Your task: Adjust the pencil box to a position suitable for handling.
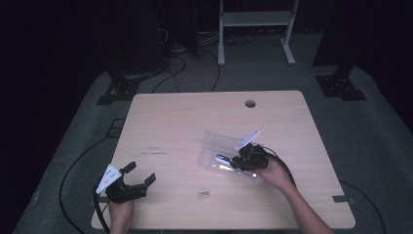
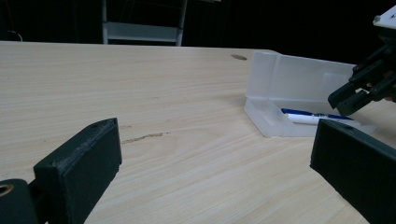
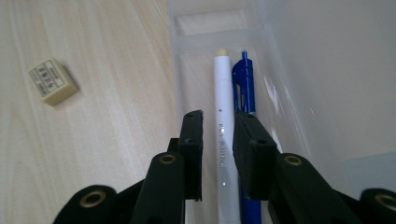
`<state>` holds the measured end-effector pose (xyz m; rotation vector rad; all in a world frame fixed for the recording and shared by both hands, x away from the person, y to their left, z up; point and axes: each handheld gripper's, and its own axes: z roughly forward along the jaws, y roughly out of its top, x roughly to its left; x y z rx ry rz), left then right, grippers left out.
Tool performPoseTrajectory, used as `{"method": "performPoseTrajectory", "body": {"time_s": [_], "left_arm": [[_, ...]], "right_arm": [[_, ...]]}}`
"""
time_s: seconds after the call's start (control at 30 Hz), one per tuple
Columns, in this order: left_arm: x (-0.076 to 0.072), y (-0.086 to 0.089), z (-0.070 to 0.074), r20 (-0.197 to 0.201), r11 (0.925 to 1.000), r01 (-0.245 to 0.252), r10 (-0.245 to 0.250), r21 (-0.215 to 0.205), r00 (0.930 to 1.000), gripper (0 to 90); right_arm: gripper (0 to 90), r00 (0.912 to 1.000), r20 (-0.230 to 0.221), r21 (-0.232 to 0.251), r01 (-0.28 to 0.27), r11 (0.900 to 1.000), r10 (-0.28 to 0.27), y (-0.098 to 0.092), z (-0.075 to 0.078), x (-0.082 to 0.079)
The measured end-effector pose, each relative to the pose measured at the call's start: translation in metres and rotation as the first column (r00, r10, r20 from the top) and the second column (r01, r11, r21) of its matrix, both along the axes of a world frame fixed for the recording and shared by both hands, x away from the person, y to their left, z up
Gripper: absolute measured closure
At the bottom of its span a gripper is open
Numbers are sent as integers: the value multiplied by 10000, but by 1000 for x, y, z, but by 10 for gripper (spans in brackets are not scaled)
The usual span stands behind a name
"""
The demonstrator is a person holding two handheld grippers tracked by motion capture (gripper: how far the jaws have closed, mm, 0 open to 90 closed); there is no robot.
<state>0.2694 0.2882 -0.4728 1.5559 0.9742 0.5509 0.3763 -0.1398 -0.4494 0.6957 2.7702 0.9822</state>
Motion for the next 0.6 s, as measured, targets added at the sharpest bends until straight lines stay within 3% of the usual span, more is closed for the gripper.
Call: {"method": "performPoseTrajectory", "body": {"time_s": [0.6], "left_arm": [[0, 0, 0, 9, 10000, -6, 6, 8, 10000, 11]], "right_arm": [[610, 9958, 133, 393, -914, 9950, 909, 12, 7, -28]]}}
